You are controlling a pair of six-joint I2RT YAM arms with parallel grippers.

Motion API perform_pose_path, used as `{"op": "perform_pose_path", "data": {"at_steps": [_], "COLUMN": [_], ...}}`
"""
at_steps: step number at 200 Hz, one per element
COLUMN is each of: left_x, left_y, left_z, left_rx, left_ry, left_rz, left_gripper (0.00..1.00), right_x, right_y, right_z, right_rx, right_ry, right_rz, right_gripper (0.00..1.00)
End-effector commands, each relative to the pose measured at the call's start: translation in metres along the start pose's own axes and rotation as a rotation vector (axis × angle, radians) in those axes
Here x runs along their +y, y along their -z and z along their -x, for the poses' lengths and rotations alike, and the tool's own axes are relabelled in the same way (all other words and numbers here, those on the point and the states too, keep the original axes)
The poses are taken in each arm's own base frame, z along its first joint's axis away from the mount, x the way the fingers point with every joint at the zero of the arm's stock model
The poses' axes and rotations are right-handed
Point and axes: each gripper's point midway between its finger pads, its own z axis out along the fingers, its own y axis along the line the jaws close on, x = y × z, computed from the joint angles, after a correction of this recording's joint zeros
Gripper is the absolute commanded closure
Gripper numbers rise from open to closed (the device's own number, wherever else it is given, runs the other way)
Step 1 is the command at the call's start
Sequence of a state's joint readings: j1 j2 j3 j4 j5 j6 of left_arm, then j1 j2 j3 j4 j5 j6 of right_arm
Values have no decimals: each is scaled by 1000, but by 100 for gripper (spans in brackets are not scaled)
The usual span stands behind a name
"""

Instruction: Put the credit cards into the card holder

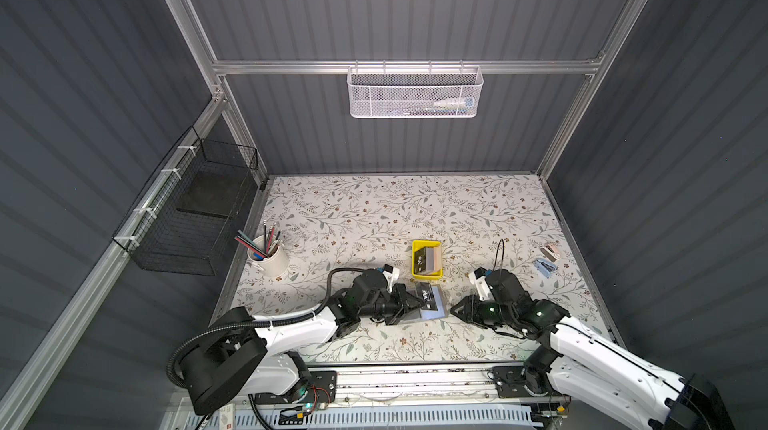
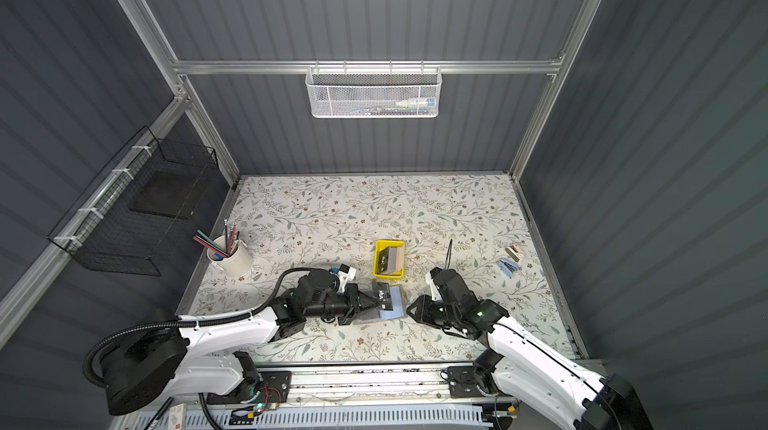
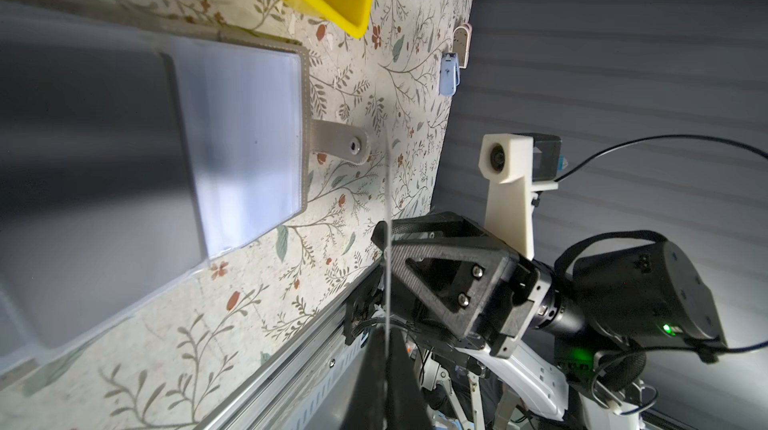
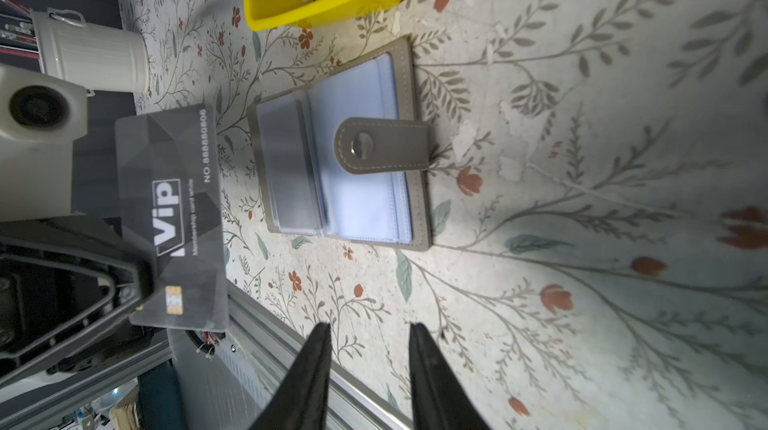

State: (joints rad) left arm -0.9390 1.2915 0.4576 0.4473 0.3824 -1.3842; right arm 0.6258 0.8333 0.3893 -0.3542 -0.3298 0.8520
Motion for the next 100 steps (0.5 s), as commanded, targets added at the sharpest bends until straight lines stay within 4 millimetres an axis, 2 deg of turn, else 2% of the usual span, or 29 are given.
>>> {"op": "perform_pose_path", "data": {"at_steps": [1,50,73,100], "left_x": [-1,4,5,22], "left_y": [2,1,1,6], "left_z": [1,5,6,13], "left_rx": [-11,-40,-52,-116], "left_ry": [-113,-176,-206,-228], "left_rz": [5,-10,-33,12], "left_gripper": [99,97,99,100], "right_x": [-2,-3,-4,-6], "right_y": [1,-2,-1,-2], "right_z": [5,9,11,13], "right_rx": [-18,-25,-36,-41], "right_ry": [13,20,18,16], "right_rz": [-30,-44,-54,-69], "right_gripper": [66,66,66,66]}}
